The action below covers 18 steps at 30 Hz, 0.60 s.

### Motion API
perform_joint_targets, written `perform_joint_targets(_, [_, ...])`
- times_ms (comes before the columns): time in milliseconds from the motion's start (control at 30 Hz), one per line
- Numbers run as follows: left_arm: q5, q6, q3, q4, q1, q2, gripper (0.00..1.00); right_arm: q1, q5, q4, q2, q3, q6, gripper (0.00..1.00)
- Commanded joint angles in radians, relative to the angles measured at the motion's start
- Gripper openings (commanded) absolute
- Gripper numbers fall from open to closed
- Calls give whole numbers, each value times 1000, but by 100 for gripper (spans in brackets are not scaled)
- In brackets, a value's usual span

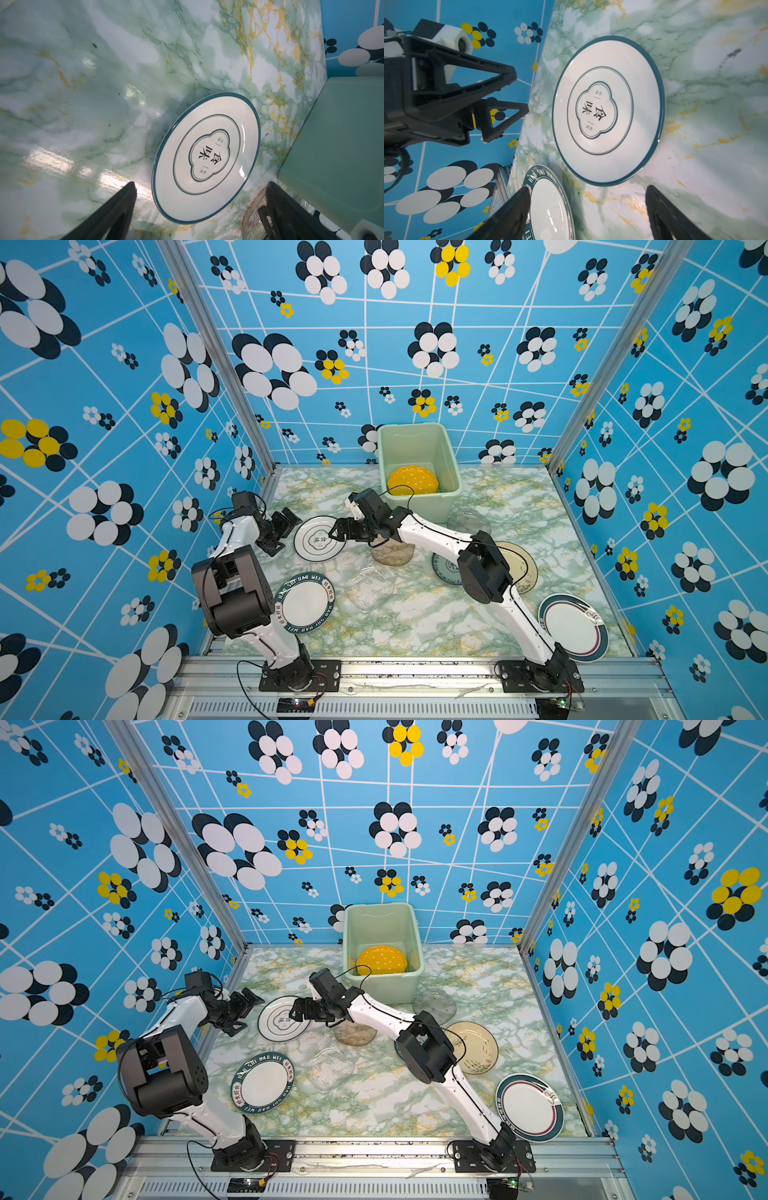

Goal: Place the plates into the plastic bin on the countertop
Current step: 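Swing the right gripper across toward the white teal-rimmed plate, then pinch the white plate rim with the right gripper and tilt it up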

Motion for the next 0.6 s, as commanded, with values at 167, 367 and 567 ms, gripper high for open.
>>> perform_joint_targets(167, [75,73,53,-2,20,105,99,12,76,24,31,49,75,89])
perform_joint_targets(367, [99,-15,31,101,21,134,99,12,93,-23,69,95,91,89])
perform_joint_targets(567, [127,-70,15,167,21,163,99,12,69,-89,138,196,97,89])
